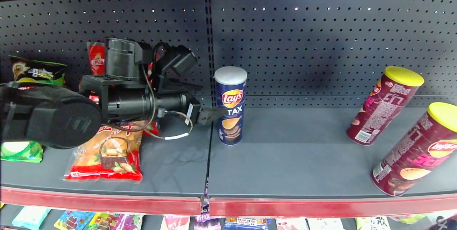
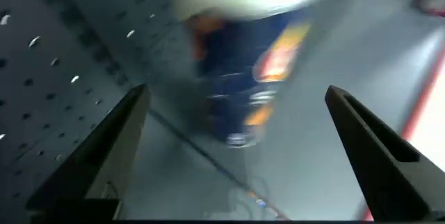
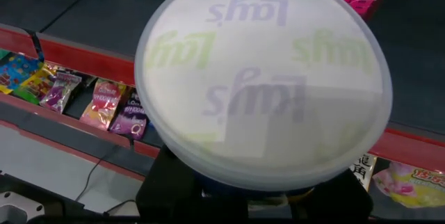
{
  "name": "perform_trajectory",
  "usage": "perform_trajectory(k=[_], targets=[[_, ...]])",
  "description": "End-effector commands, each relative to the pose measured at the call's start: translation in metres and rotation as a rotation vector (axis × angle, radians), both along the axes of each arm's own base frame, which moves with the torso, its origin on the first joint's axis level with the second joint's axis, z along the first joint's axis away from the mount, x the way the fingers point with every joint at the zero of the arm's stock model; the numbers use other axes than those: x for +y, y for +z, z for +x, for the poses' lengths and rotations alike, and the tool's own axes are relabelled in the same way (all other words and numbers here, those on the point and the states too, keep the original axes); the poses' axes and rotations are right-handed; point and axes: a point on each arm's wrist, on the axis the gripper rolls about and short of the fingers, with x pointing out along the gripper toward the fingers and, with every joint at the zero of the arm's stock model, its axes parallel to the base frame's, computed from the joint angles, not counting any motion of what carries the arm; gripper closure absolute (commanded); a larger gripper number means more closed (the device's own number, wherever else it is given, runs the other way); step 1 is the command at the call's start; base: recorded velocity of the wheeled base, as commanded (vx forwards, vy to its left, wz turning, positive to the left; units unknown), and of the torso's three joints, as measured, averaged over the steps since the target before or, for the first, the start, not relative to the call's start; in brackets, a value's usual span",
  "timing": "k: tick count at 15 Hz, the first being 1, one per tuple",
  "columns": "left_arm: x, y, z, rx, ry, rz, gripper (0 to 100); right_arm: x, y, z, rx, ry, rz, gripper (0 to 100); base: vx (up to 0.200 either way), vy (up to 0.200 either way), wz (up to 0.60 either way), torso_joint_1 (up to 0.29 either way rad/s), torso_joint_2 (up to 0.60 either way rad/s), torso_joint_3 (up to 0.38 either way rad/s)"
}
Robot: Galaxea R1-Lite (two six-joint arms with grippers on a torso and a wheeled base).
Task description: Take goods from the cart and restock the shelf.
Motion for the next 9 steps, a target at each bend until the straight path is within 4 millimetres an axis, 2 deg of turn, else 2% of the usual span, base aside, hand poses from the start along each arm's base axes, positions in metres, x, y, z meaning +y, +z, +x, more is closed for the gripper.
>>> perform_trajectory(k=[1, 9], targets=[[-0.002, -0.008, 0.014, 0.013, 0.013, 0.009, 0, 0.000, 0.000, 0.001, 0.004, 0.001, -0.001, 100, 0.000, 0.000, 0.00, 0.000, 0.00, 0.000], [-0.022, 0.006, 0.027, -0.034, -0.044, -0.036, 0, 0.000, 0.000, 0.001, 0.011, -0.001, 0.007, 100, 0.000, 0.000, 0.00, 0.000, 0.00, 0.000]])
